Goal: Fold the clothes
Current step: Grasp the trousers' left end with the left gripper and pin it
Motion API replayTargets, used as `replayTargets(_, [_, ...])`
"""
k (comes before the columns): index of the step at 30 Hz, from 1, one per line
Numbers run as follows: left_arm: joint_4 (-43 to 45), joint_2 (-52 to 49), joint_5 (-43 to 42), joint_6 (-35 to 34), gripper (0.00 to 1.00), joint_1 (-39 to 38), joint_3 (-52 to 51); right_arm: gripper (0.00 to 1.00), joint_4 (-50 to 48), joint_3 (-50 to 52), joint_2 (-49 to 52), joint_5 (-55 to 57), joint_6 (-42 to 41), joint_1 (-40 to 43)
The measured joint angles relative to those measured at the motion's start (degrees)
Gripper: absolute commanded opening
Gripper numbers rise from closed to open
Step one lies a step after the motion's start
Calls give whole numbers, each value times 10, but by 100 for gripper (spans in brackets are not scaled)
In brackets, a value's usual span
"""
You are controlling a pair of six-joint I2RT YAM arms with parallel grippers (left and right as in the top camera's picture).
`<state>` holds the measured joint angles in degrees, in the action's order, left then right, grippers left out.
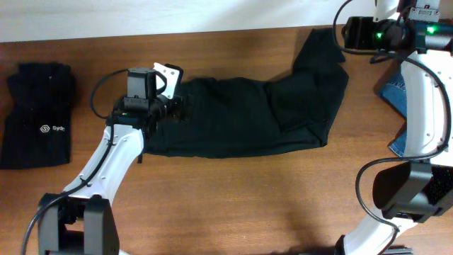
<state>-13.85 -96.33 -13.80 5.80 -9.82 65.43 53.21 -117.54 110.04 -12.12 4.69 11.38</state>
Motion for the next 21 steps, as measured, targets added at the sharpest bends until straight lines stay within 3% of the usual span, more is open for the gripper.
replayTargets(1, [0,0,-13,-3,91,0,0,81,-4,0,0,-1,-2,0])
replayTargets(2, [-1,0,-23,-8,58,0,0,81,-7,0,0,-2,-2,0])
replayTargets(3, [-3,0,-26,-11,36,0,0,81,-11,0,0,-4,-2,0])
replayTargets(4, [-10,0,-26,-11,4,0,0,81,-14,0,0,-6,-3,0])
replayTargets(10, [-63,0,53,-37,1,10,0,78,-24,0,0,-10,-4,0])
replayTargets(18, [-50,-9,98,-50,1,21,0,69,-27,0,0,-10,-6,0])
replayTargets(19, [-45,-18,98,-52,1,21,0,62,-27,0,0,-10,-5,0])
replayTargets(21, [-34,-41,100,-54,1,21,0,19,-25,0,0,-9,-4,0])
